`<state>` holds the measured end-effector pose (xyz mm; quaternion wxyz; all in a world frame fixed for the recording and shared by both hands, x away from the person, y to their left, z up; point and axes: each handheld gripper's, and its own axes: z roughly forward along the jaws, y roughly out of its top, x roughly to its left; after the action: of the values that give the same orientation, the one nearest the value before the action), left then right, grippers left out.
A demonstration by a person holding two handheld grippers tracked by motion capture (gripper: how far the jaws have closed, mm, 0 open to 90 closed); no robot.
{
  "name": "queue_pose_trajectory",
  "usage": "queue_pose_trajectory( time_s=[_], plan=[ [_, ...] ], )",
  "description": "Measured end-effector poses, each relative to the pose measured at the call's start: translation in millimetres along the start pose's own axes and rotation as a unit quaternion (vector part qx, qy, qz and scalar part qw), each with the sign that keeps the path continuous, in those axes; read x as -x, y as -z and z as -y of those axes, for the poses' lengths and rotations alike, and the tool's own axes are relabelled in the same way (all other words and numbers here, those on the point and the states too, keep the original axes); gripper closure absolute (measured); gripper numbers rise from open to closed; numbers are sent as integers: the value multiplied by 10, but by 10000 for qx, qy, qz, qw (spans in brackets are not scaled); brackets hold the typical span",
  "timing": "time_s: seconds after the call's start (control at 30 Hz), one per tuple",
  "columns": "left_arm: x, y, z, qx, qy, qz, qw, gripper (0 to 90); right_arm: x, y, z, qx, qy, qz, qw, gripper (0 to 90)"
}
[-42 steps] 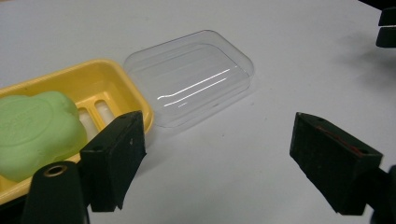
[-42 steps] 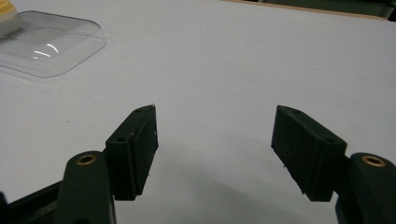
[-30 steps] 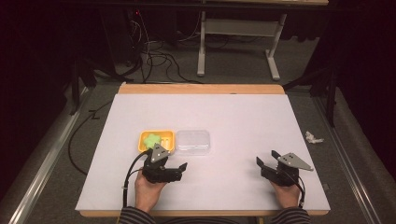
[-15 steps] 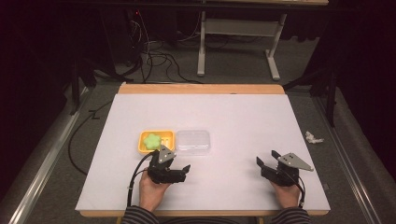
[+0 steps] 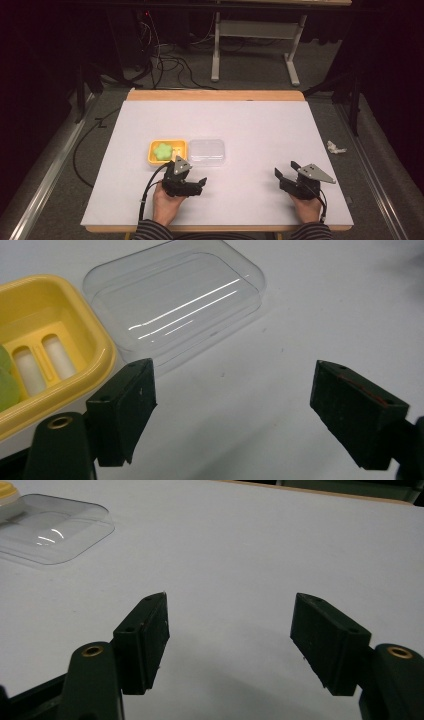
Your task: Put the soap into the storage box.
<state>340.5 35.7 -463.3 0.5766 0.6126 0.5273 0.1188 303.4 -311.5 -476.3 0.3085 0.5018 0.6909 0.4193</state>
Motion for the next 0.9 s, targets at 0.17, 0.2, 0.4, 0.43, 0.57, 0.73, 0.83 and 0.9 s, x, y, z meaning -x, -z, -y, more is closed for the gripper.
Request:
queue_pose_trajectory(
  time_s=[0.17,0.2,0.4,0.43,0.57,0.73,0.83,0.9],
  plan=[
    [1,-21,17,-1,25,5,10000,191,1,0,0,9,9,4,10000,322],
    [-2,-26,23,-9,49,1,10000,192,0,0,0,9,10,6,10000,322],
    [-23,-55,65,-37,66,-32,10000,192,0,1,0,10,11,6,10000,322],
    [-23,-55,65,-37,66,-32,10000,192,0,1,0,10,11,6,10000,322],
    [-30,-72,82,-40,57,-48,10000,192,-1,0,0,4,10,6,10000,322],
    [-51,-96,132,-35,8,-13,10000,190,-1,1,1,12,0,15,10000,321],
    [-63,-111,153,-19,0,-43,10000,190,-2,2,1,12,-2,18,10000,321],
    [-73,-118,167,-3,-22,-66,10000,191,-2,1,1,10,-1,17,10000,322]
  ],
)
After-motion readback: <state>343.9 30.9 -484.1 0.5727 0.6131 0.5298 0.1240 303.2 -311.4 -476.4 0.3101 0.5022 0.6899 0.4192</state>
